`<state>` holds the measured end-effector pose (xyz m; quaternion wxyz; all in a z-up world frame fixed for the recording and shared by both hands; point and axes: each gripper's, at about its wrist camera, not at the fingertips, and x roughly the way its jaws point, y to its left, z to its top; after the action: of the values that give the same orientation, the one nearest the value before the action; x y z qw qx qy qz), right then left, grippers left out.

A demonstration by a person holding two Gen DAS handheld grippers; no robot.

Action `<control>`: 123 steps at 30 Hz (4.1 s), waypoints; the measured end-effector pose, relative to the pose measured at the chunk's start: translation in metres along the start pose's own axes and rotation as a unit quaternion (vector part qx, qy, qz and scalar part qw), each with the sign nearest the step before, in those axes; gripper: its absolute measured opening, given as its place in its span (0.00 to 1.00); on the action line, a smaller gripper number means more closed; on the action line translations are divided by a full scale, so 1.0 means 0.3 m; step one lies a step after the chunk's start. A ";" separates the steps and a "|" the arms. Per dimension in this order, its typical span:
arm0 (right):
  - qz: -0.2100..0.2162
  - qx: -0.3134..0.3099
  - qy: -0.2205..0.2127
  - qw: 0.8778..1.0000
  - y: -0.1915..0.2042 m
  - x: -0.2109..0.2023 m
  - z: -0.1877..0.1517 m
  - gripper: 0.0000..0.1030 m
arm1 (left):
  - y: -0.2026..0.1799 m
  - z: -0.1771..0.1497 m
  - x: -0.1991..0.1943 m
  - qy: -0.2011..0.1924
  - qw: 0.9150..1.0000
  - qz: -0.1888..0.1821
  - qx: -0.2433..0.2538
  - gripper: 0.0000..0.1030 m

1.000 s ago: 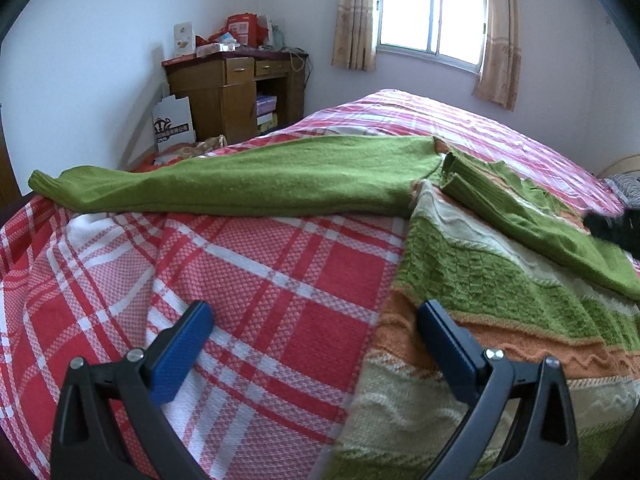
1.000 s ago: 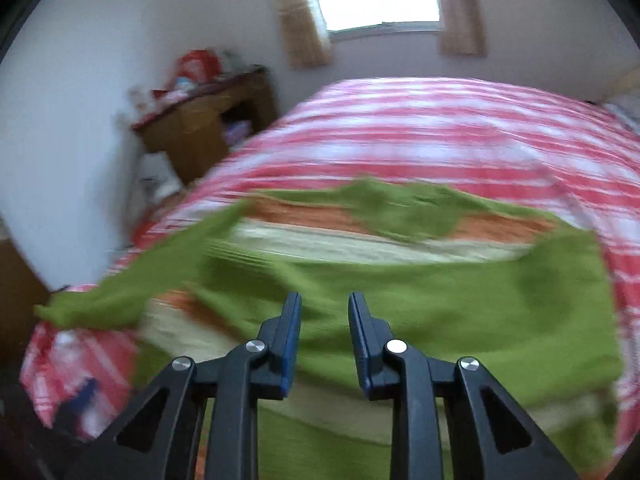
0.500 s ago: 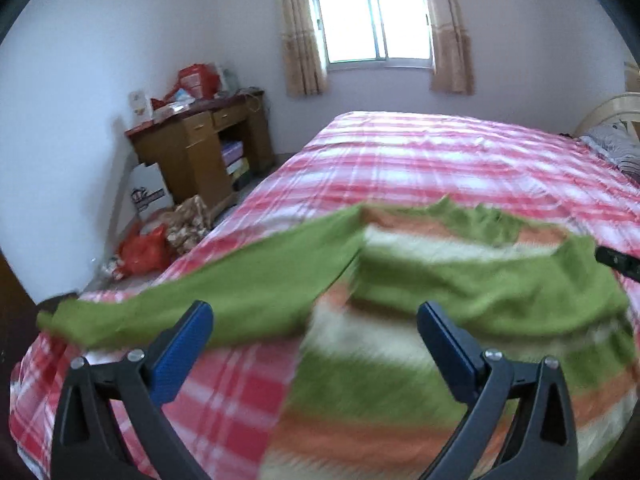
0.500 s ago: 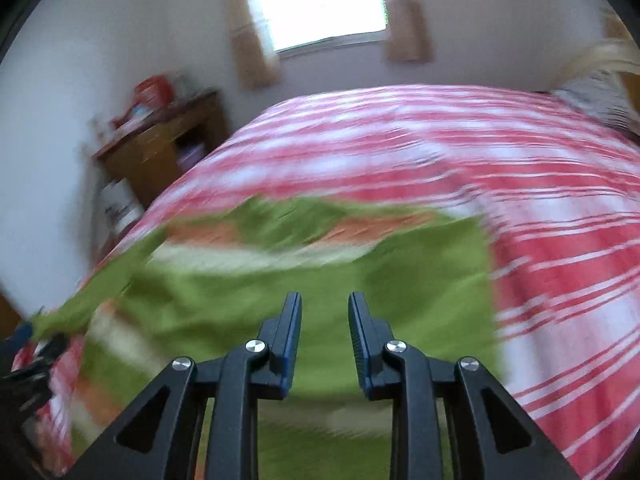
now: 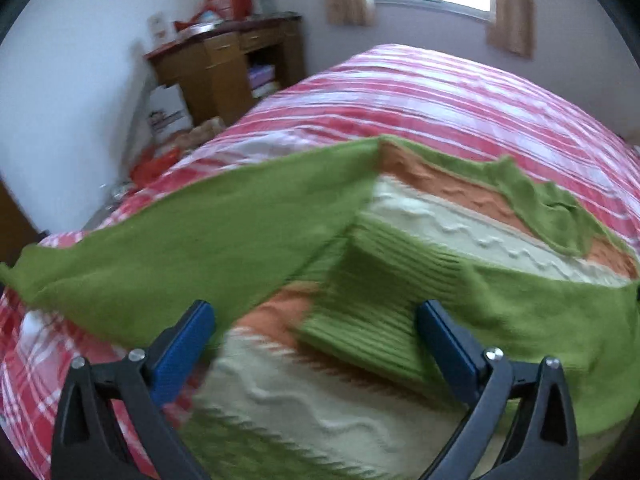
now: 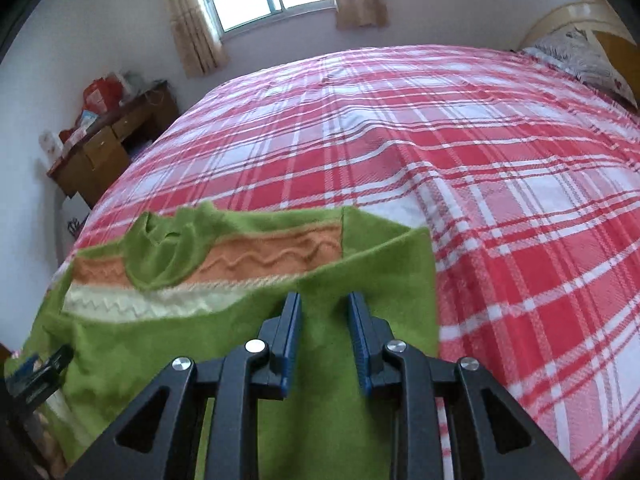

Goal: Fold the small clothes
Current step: 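Reach the left tool to the other sleeve cuff and grasp it, then lift the sleeve over the sweater body and release it with the left tool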

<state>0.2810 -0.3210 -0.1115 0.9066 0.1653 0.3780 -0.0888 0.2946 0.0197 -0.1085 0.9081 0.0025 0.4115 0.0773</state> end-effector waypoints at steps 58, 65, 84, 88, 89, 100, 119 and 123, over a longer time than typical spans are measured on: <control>-0.094 -0.140 -0.026 0.985 0.105 -0.228 -0.295 0.28 | 1.096 0.004 0.033 -0.056 0.941 0.092 -0.320 0.06; -0.094 -0.140 -0.026 0.985 0.103 -0.228 -0.294 0.28 | 0.872 0.113 -0.153 -0.148 0.961 0.067 -0.224 0.06; -0.088 -0.135 -0.027 0.987 0.102 -0.229 -0.290 0.28 | -0.199 -0.074 -0.242 -0.104 0.980 -0.125 0.115 0.06; -0.088 -0.135 -0.027 0.987 0.102 -0.229 -0.290 0.28 | -0.202 -0.117 -0.187 -0.064 0.983 -0.117 0.125 0.12; -0.089 -0.136 -0.027 0.986 0.104 -0.228 -0.289 0.28 | -0.201 -0.122 -0.182 -0.057 0.983 -0.121 0.128 0.18; -0.052 -0.094 -0.053 0.993 0.119 -0.297 -0.253 0.30 | 0.180 -0.203 -0.267 -0.090 0.988 -0.120 0.024 0.91; 0.121 -0.152 0.048 0.980 0.723 -0.011 -0.253 0.09 | 0.275 -0.244 -0.128 -0.069 0.993 -0.076 -0.056 1.00; 0.129 -0.209 -0.010 0.969 0.782 -0.137 -0.190 0.05 | 0.288 -0.239 -0.124 -0.071 0.992 -0.086 -0.063 1.00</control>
<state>0.2820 -0.0805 -0.0653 0.9284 0.0192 0.3549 0.1081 0.2050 0.0954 -0.1223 0.9368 -0.0847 0.3386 0.0249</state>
